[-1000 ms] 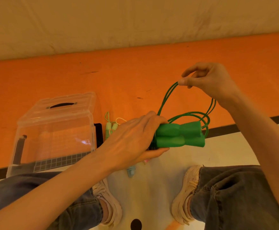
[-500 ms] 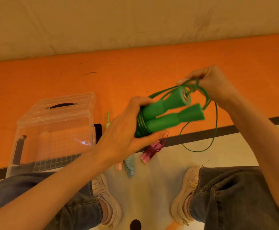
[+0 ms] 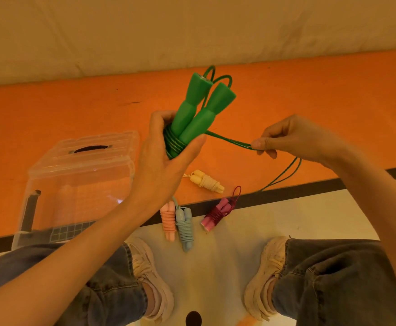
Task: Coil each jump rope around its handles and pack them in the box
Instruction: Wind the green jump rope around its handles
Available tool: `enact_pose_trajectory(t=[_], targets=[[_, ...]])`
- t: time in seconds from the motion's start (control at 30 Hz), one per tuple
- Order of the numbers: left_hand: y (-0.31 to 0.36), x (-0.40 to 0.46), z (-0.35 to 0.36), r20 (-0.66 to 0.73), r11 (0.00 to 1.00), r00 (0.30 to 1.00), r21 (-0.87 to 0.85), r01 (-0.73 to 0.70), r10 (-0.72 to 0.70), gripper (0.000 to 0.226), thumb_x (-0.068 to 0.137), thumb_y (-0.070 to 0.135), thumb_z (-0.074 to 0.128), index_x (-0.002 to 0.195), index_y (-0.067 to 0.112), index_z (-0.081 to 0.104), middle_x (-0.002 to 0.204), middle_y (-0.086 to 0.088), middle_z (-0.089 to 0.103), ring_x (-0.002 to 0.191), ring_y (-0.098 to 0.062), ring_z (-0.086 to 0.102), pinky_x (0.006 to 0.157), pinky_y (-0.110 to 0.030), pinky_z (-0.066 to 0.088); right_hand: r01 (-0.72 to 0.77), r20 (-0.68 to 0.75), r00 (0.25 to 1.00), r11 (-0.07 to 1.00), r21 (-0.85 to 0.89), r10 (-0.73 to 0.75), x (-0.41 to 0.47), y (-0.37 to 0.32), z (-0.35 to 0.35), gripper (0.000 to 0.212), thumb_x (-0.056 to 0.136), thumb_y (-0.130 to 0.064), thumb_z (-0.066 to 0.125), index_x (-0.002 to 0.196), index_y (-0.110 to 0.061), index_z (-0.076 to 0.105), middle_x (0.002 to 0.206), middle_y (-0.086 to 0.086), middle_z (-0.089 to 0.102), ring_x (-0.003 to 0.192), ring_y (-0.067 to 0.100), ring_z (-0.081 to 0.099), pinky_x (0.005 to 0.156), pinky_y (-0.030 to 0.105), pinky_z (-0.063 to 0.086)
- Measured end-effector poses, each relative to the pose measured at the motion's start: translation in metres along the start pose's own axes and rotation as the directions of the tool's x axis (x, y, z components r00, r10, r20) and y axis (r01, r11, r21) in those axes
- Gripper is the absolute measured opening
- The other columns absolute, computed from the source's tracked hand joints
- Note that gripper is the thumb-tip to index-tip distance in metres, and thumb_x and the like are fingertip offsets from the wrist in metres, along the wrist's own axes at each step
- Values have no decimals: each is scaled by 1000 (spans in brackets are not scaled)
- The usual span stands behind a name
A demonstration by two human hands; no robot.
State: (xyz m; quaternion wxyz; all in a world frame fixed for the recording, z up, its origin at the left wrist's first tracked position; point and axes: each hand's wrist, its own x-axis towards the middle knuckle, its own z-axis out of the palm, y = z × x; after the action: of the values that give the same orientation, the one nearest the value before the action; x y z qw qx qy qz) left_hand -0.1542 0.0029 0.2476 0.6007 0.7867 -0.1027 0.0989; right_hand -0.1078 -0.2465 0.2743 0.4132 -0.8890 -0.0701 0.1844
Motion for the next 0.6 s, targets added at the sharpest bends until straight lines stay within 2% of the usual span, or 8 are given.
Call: enact_pose_trajectory(t=[0.07,0.13,0.2,0.27,0.33,0.43,0.5,0.6], targets=[[-1,1,-1,-27,998,999,-40,44,-46,39,89,33,65,116,13,47,97,0,57,81,-9,55,72,-27,49,-20,127,992,1000,2,20,-4,-1,-1,21,73,-41,67,76,-21,75,70,3,68,72,15,59,70,22,41],[-3,3,-2,-57,994,994,-67,87,-91,38,88,36,65,115,14,48,99,-9,59,84,-24,59,76,-40,52,-25,267,963,1000,2,24,-8,-4,1,24,72,-39,67,85,-20,76,68,-2,68,57,8,49,58,16,40],[-4,5,-2,-74,989,989,-85,120,-127,37,89,35,64,115,14,48,100,-13,60,88,-31,59,79,-45,52,-25,376,926,1000,-3,25,-10,-5,6,24,74,-35,66,89,-19,76,69,-1,69,55,8,46,54,15,41],[-5,6,-3,-72,987,987,-85,139,-145,38,89,35,64,115,13,48,101,-11,60,89,-30,59,80,-46,51,-22,433,901,1000,12,15,-10,-6,7,21,77,-33,65,88,-20,77,69,0,69,57,11,48,57,16,43],[-6,7,-3,-66,989,987,-49,143,-146,38,89,35,64,115,14,47,100,-7,60,86,-24,59,79,-41,52,-18,464,886,999,51,-8,-10,-7,5,19,78,-31,64,87,-19,77,70,2,69,62,17,52,61,15,46],[-10,6,-3,-56,990,989,29,141,-139,37,90,32,65,118,17,45,100,6,59,81,-2,57,72,-22,47,-14,534,844,994,112,-49,-12,-10,8,17,80,-26,64,87,-17,77,68,4,68,64,21,55,64,13,47],[-12,6,-4,-31,979,995,181,98,-94,43,90,37,64,125,24,42,102,10,58,81,1,56,67,-20,45,-12,576,814,990,144,-74,-13,-12,11,19,82,-24,63,90,-13,76,67,6,67,64,21,55,64,16,46],[-16,6,-7,87,875,996,484,-33,-11,50,90,48,58,133,33,38,108,11,56,84,-2,53,63,-18,41,-7,599,794,983,182,-105,-14,-12,12,21,83,-22,63,94,-9,76,67,8,66,63,22,54,63,21,47]])
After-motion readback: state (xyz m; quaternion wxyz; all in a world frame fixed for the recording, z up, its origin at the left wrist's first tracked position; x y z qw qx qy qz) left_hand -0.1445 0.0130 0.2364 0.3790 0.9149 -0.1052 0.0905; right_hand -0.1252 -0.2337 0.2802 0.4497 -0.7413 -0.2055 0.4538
